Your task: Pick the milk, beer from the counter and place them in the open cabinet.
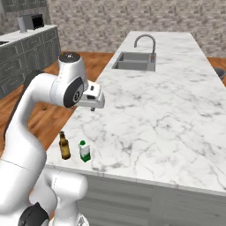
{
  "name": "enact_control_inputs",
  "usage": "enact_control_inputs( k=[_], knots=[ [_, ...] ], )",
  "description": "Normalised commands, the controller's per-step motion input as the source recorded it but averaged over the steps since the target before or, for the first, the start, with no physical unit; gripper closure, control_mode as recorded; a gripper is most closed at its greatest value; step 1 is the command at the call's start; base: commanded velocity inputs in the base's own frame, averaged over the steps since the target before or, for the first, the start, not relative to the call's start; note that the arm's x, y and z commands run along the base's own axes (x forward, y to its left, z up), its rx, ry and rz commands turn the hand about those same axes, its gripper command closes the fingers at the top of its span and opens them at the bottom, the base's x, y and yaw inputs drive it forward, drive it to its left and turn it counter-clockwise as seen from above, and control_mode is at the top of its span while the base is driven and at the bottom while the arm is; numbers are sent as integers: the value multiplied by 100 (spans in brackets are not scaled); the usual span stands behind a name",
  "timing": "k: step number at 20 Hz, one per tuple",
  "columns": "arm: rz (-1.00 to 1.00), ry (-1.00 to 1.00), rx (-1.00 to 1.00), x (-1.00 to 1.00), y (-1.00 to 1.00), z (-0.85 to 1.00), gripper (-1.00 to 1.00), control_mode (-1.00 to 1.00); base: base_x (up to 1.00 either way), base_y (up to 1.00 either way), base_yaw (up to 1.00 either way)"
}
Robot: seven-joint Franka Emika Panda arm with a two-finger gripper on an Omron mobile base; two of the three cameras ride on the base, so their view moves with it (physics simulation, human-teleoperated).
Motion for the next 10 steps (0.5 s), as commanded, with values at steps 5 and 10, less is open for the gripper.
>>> enact_control_inputs(
  k=[5,10],
  knots=[
    [8,-18,0,0,-34,-11,-100,-100,0,0,0],
    [17,-20,0,0,0,-11,-100,-100,0,0,0]
  ],
)
